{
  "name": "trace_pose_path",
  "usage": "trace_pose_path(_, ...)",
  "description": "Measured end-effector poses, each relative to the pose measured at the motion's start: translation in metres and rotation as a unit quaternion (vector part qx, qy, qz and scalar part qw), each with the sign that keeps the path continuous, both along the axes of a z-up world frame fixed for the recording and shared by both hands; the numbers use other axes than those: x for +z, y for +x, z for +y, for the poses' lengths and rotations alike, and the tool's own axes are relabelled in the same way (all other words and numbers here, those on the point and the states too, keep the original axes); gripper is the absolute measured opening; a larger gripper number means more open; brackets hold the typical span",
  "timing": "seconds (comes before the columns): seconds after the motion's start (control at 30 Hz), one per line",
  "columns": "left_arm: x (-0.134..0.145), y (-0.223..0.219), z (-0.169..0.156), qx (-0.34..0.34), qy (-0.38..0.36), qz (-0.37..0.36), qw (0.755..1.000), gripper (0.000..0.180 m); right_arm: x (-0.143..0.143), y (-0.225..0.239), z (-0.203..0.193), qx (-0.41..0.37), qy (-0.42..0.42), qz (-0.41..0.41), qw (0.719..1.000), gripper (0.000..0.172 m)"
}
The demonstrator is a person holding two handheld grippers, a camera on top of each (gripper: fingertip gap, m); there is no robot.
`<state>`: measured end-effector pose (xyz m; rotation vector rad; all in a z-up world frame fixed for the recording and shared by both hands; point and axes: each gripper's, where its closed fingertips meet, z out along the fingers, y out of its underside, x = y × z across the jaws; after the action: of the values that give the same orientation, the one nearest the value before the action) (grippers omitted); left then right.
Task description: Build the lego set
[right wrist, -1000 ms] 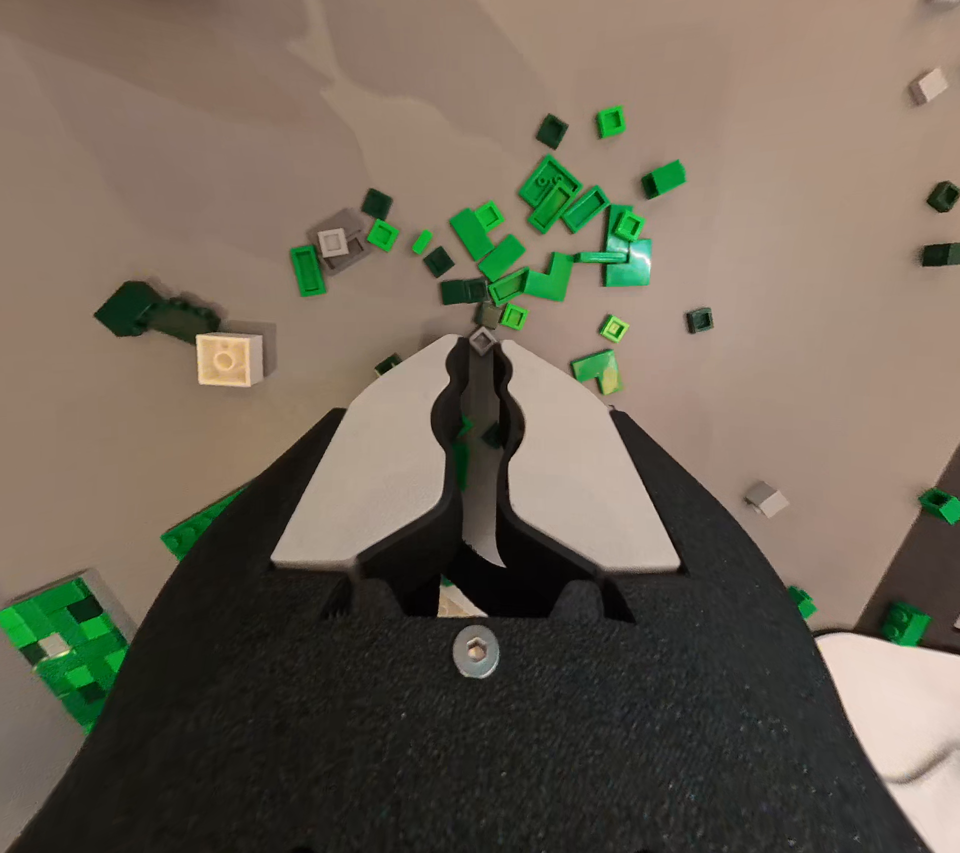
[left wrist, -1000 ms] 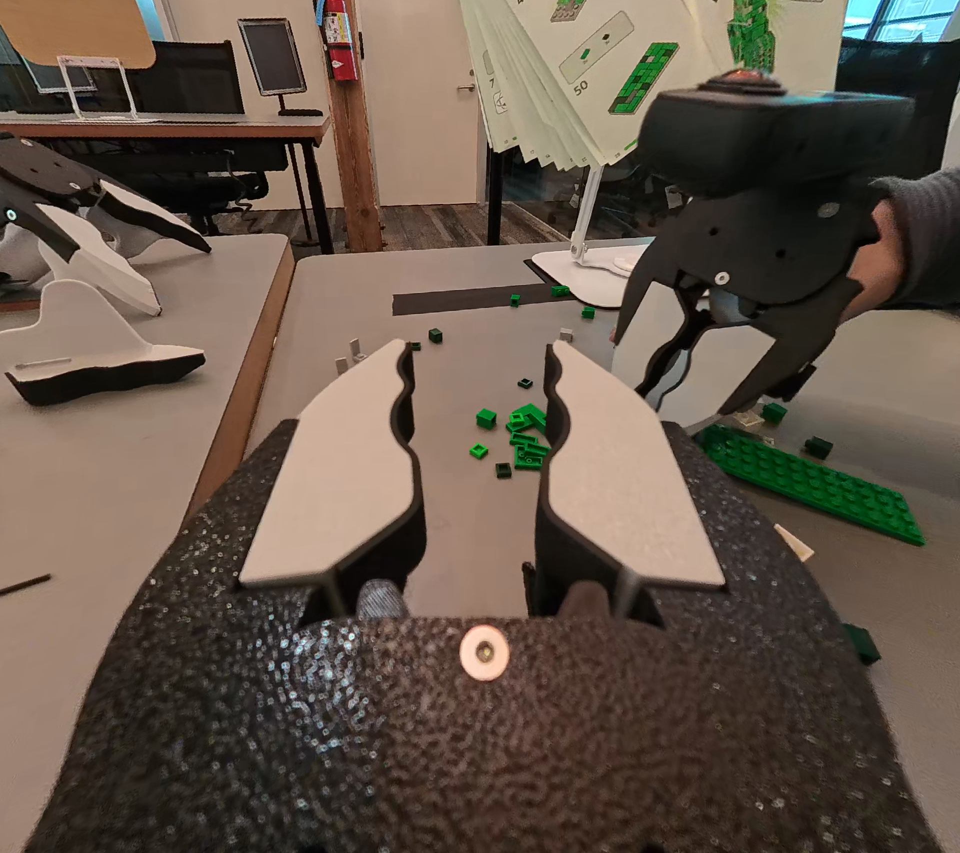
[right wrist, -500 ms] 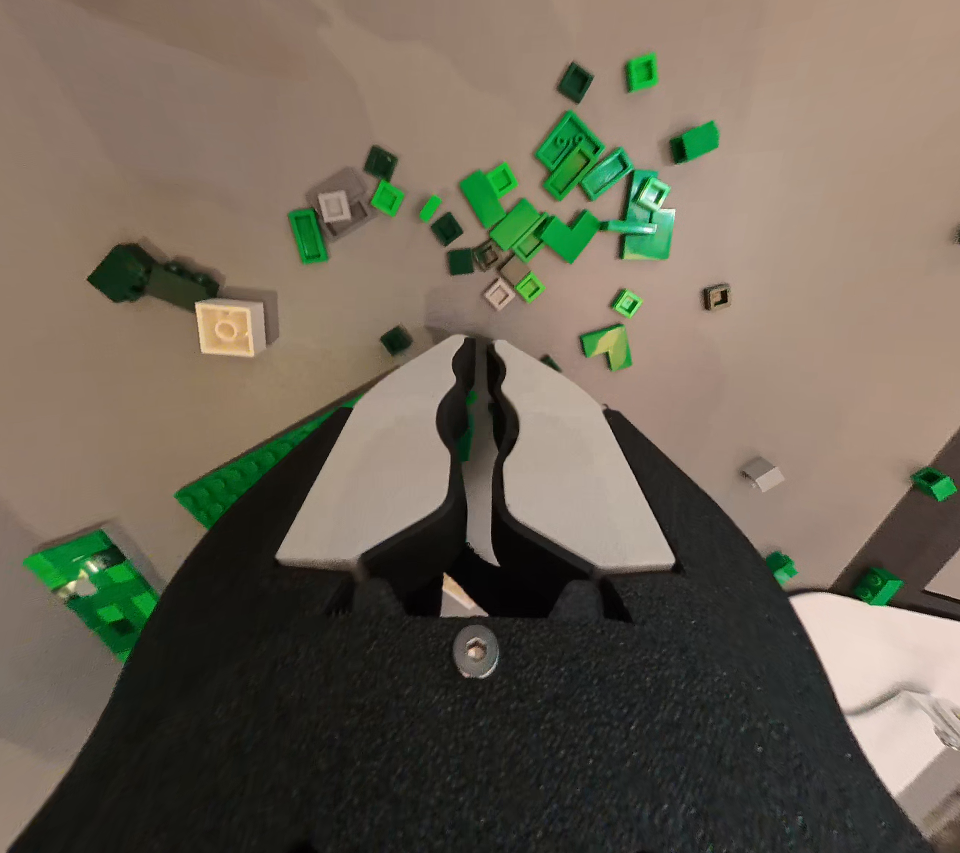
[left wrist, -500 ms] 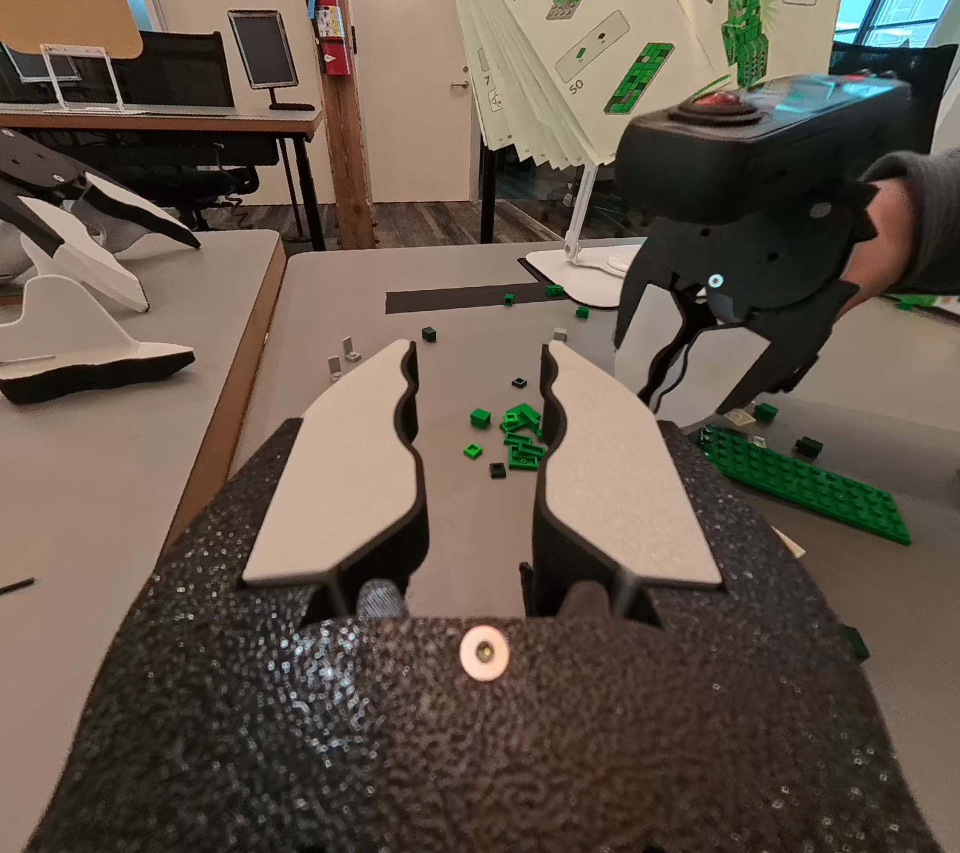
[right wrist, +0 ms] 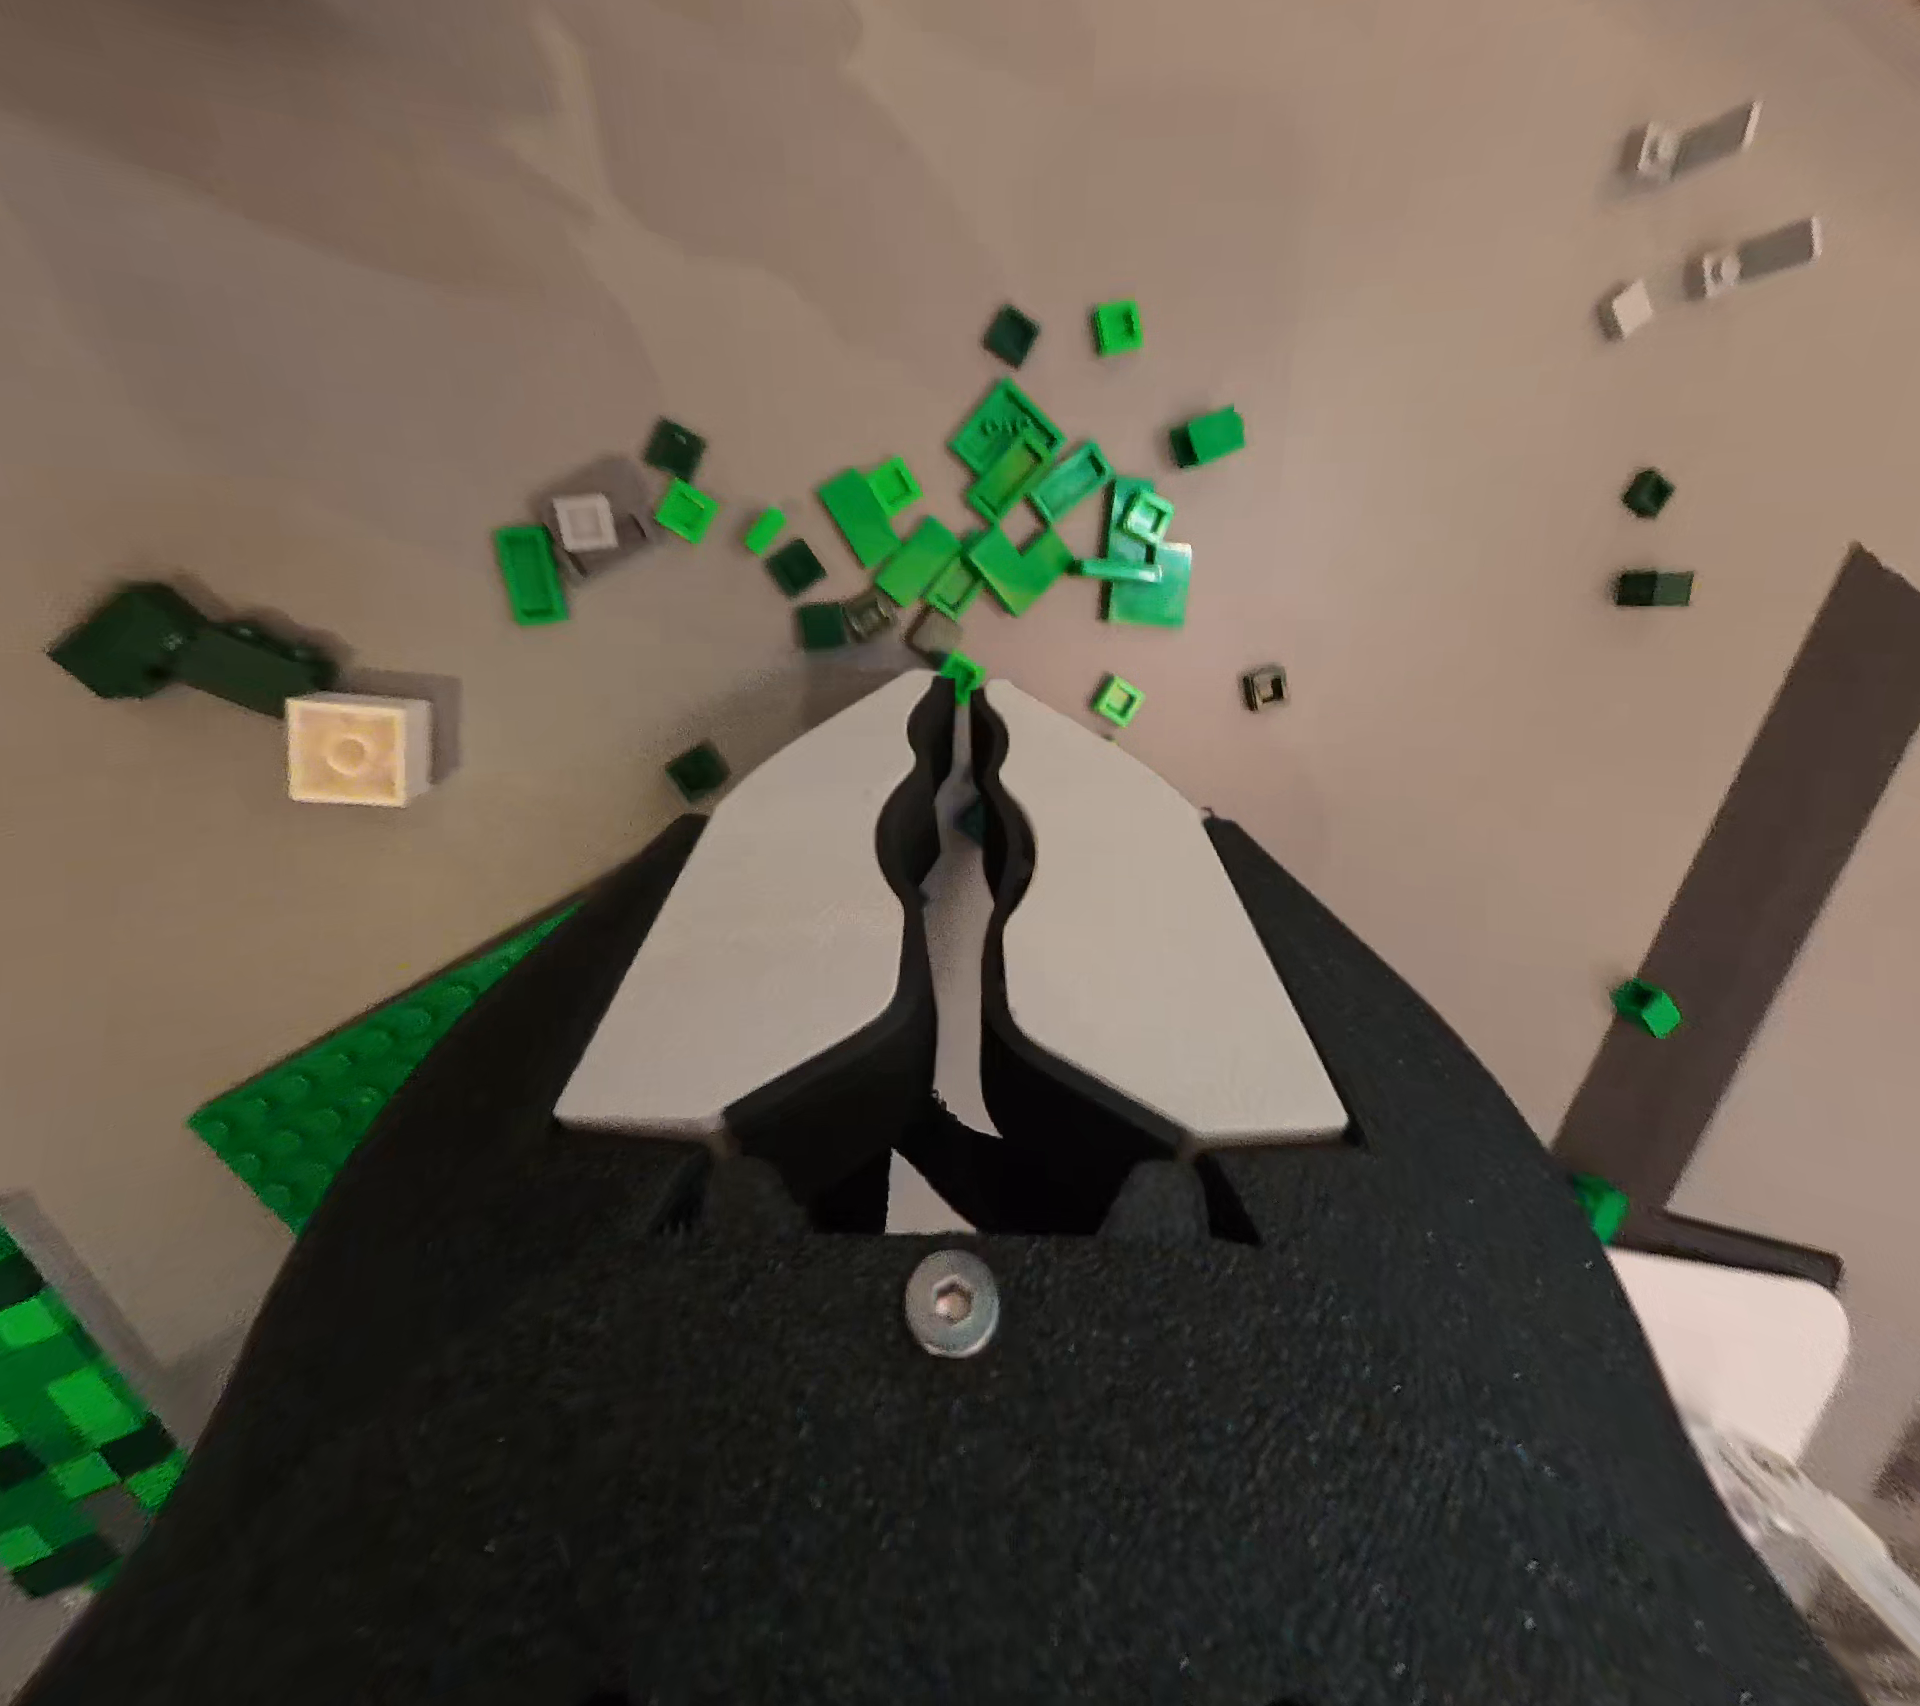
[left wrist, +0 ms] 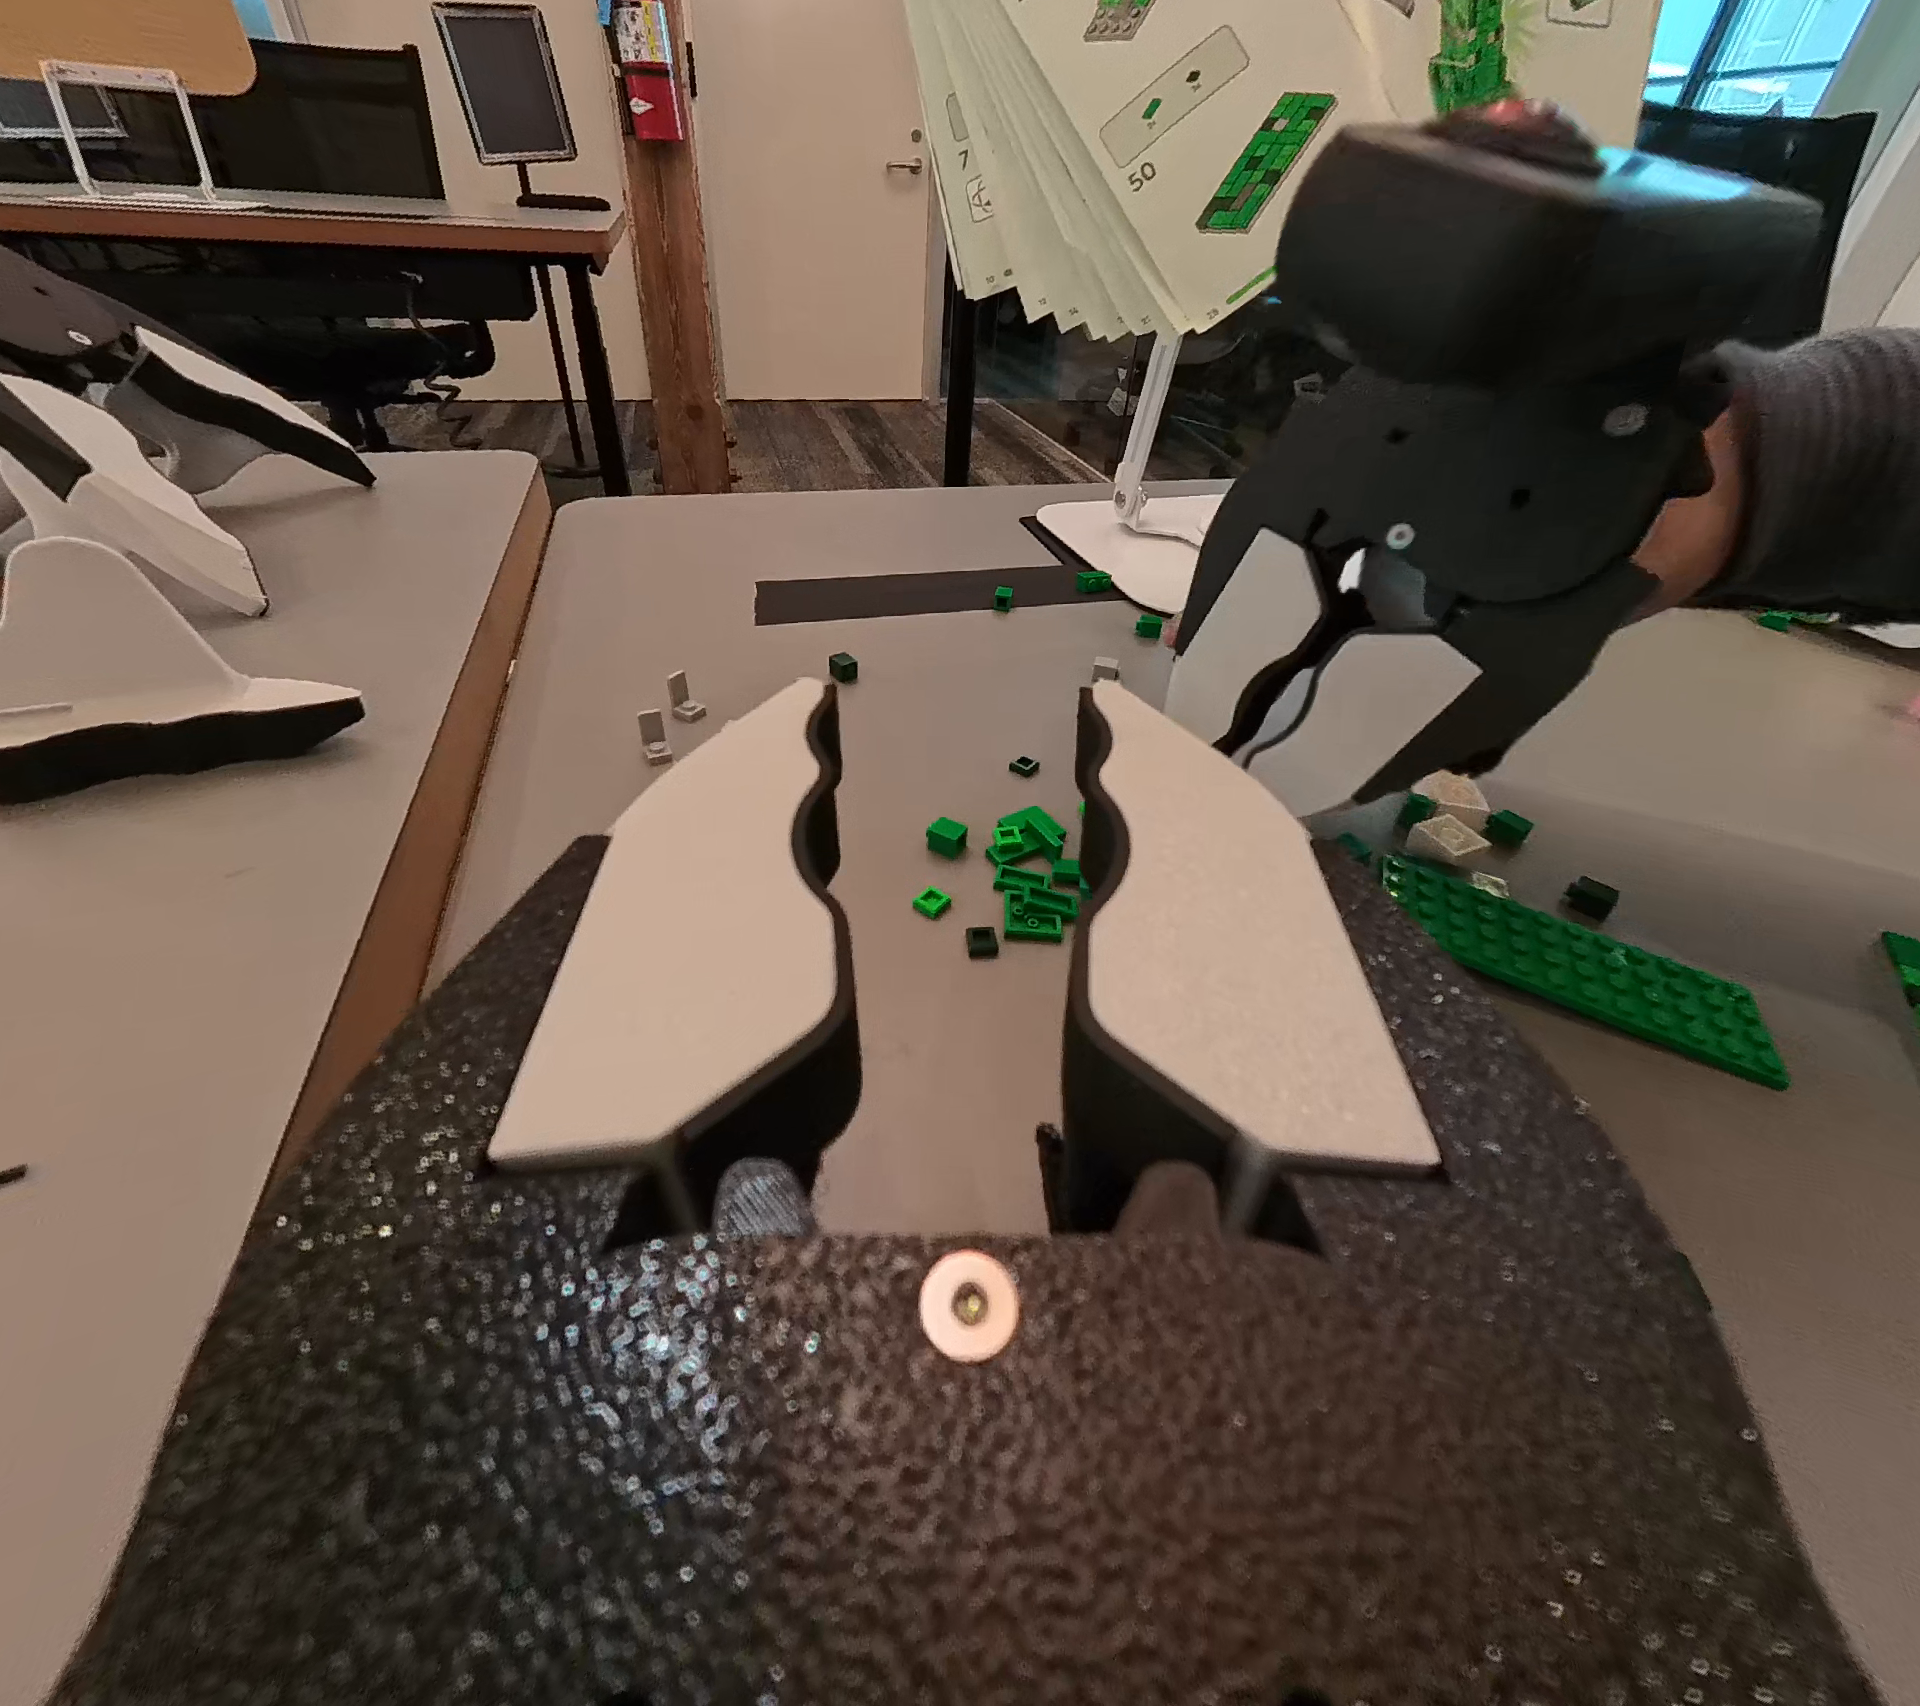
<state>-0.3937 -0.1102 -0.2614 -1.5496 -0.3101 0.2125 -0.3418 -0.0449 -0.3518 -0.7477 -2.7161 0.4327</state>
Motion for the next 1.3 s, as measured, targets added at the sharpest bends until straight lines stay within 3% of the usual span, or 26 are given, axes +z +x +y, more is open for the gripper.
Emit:
trace_pose_path(0.23,0.0,0.002,0.001,-0.007,0.003,-0.003,1.0,0.043,-0.008,0.0,-0.008,0.009,-0.005,-0.036,0.999,0.019)
trace_pose_path(0.4,0.0,0.001,0.002,-0.01,0.004,-0.007,1.0,0.042,-0.01,-0.002,-0.009,0.02,-0.006,-0.055,0.998,0.008)
trace_pose_path(0.53,0.001,0.001,0.002,-0.012,0.006,-0.009,1.0,0.042,-0.008,-0.002,-0.01,0.049,0.013,-0.025,0.998,0.007)
trace_pose_path(0.77,0.002,0.004,0.001,-0.021,0.011,-0.011,1.0,0.043,0.028,0.02,-0.012,0.109,0.05,0.098,0.988,0.007)
trace_pose_path(0.93,0.001,0.018,0.007,-0.062,0.008,-0.013,0.998,0.048,0.062,0.094,0.027,0.021,0.067,0.118,0.991,0.007)
trace_pose_path(1.07,-0.003,0.074,0.031,-0.186,-0.032,-0.034,0.982,0.062,0.059,0.197,0.085,-0.111,0.067,0.083,0.988,0.007)
trace_pose_path(1.2,-0.012,0.188,0.075,-0.344,-0.114,-0.055,0.93,0.069,0.03,0.286,0.121,-0.195,0.062,0.034,0.978,0.007)
trace_pose_path(1.3,-0.038,0.263,0.104,-0.396,-0.227,0.016,0.89,0.069,0.02,0.315,0.122,-0.213,0.036,0.028,0.976,0.007)
